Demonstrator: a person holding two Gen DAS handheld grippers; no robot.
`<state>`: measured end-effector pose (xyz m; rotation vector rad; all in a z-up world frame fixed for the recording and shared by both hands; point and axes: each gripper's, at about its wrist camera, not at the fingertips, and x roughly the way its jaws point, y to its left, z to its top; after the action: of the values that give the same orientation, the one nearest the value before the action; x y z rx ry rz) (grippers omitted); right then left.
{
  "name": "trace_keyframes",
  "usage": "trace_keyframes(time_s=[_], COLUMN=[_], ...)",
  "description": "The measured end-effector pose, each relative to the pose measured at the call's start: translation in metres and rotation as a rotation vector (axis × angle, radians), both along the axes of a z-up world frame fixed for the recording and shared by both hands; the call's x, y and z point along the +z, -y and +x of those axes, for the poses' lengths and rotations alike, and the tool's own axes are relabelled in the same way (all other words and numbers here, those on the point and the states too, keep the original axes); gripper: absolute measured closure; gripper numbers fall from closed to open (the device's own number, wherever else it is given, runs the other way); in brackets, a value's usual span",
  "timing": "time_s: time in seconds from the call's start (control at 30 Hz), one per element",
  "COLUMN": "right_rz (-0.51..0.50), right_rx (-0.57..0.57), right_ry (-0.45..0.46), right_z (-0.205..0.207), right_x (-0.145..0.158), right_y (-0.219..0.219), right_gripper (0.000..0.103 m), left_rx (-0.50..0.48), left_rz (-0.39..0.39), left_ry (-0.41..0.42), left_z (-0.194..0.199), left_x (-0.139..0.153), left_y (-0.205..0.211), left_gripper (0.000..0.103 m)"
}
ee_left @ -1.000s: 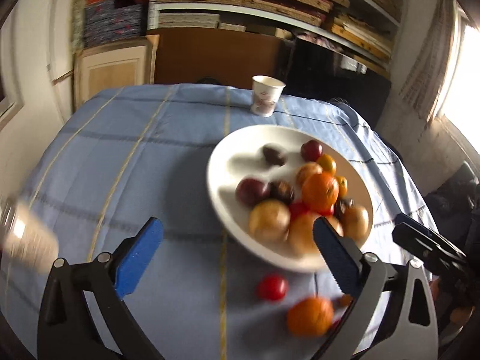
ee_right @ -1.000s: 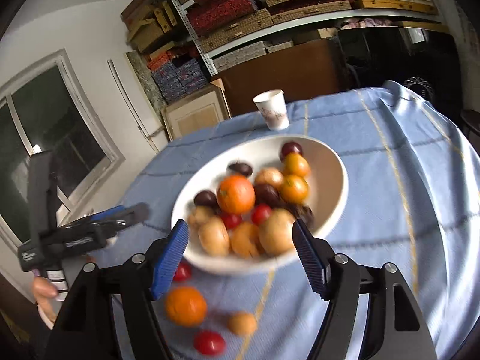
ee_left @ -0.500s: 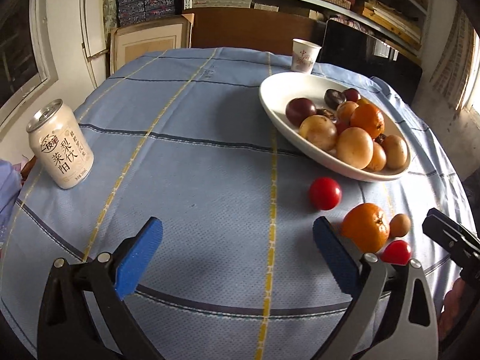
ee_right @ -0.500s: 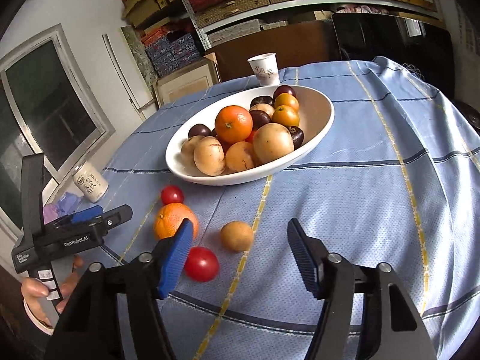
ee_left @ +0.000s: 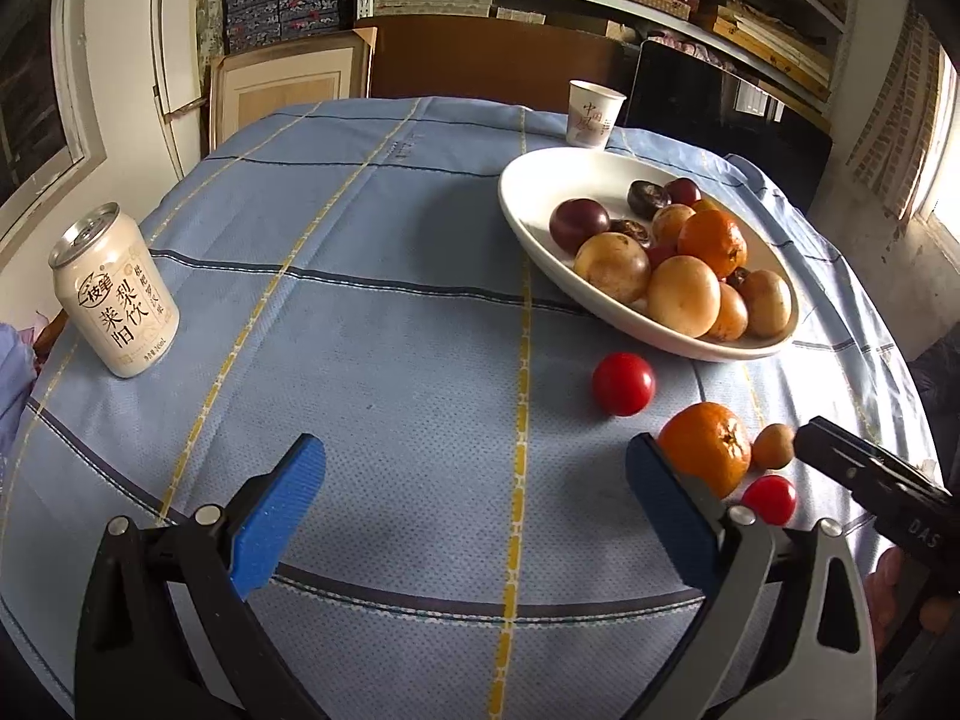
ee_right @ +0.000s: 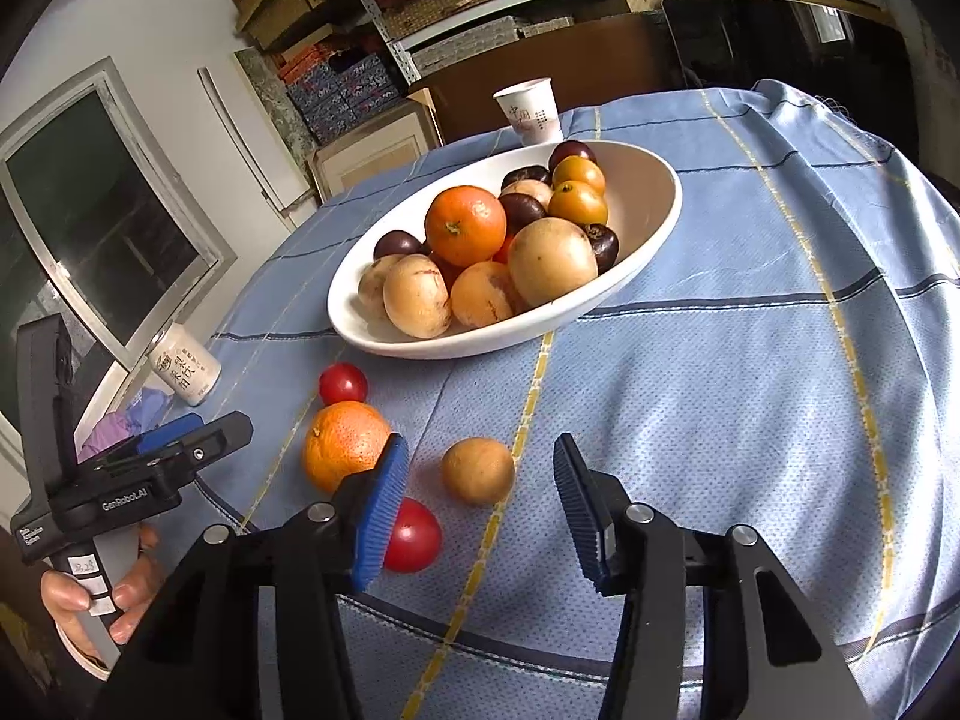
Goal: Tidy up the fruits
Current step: 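Move both open tools back to the fruit pile, then grasp a small tan fruit with the right tool while the left tool grasps an orange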
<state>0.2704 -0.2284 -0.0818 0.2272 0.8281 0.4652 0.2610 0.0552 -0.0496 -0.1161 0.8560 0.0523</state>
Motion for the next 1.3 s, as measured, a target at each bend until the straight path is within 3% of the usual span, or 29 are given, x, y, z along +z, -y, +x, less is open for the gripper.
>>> trace_keyframes(time_s=[0.5, 0.87, 1.17, 1.3], right_rz=[0.011, -0.054, 0.044, 0.030], right_rx=[0.043, 0.046, 0.061, 0.046], right_ry=[-0.063, -0.031, -0.100, -0.098], right_z=[0.007, 0.008, 0.019, 0.016], right_x=[-0.011, -0.006, -0.014, -0.012], right_y=[-0.007, -0.020, -0.011, -0.012], right_gripper=[0.054, 0.068, 0.066, 0.073], left_rx=[-0.013, 0.009, 0.006, -0.001], left_rz=[0.043, 0.106, 0.133, 0.152], left_ry=[0.021, 0.042, 0.038, 0.042], left_z=[-0.005, -0.005, -0.004, -0.005], left_x=[0.004, 0.006, 0.004, 0.004], left_y=[0.007, 0.009, 0.012, 0.015], left_gripper=[0.004, 0.004, 0.004, 0.004])
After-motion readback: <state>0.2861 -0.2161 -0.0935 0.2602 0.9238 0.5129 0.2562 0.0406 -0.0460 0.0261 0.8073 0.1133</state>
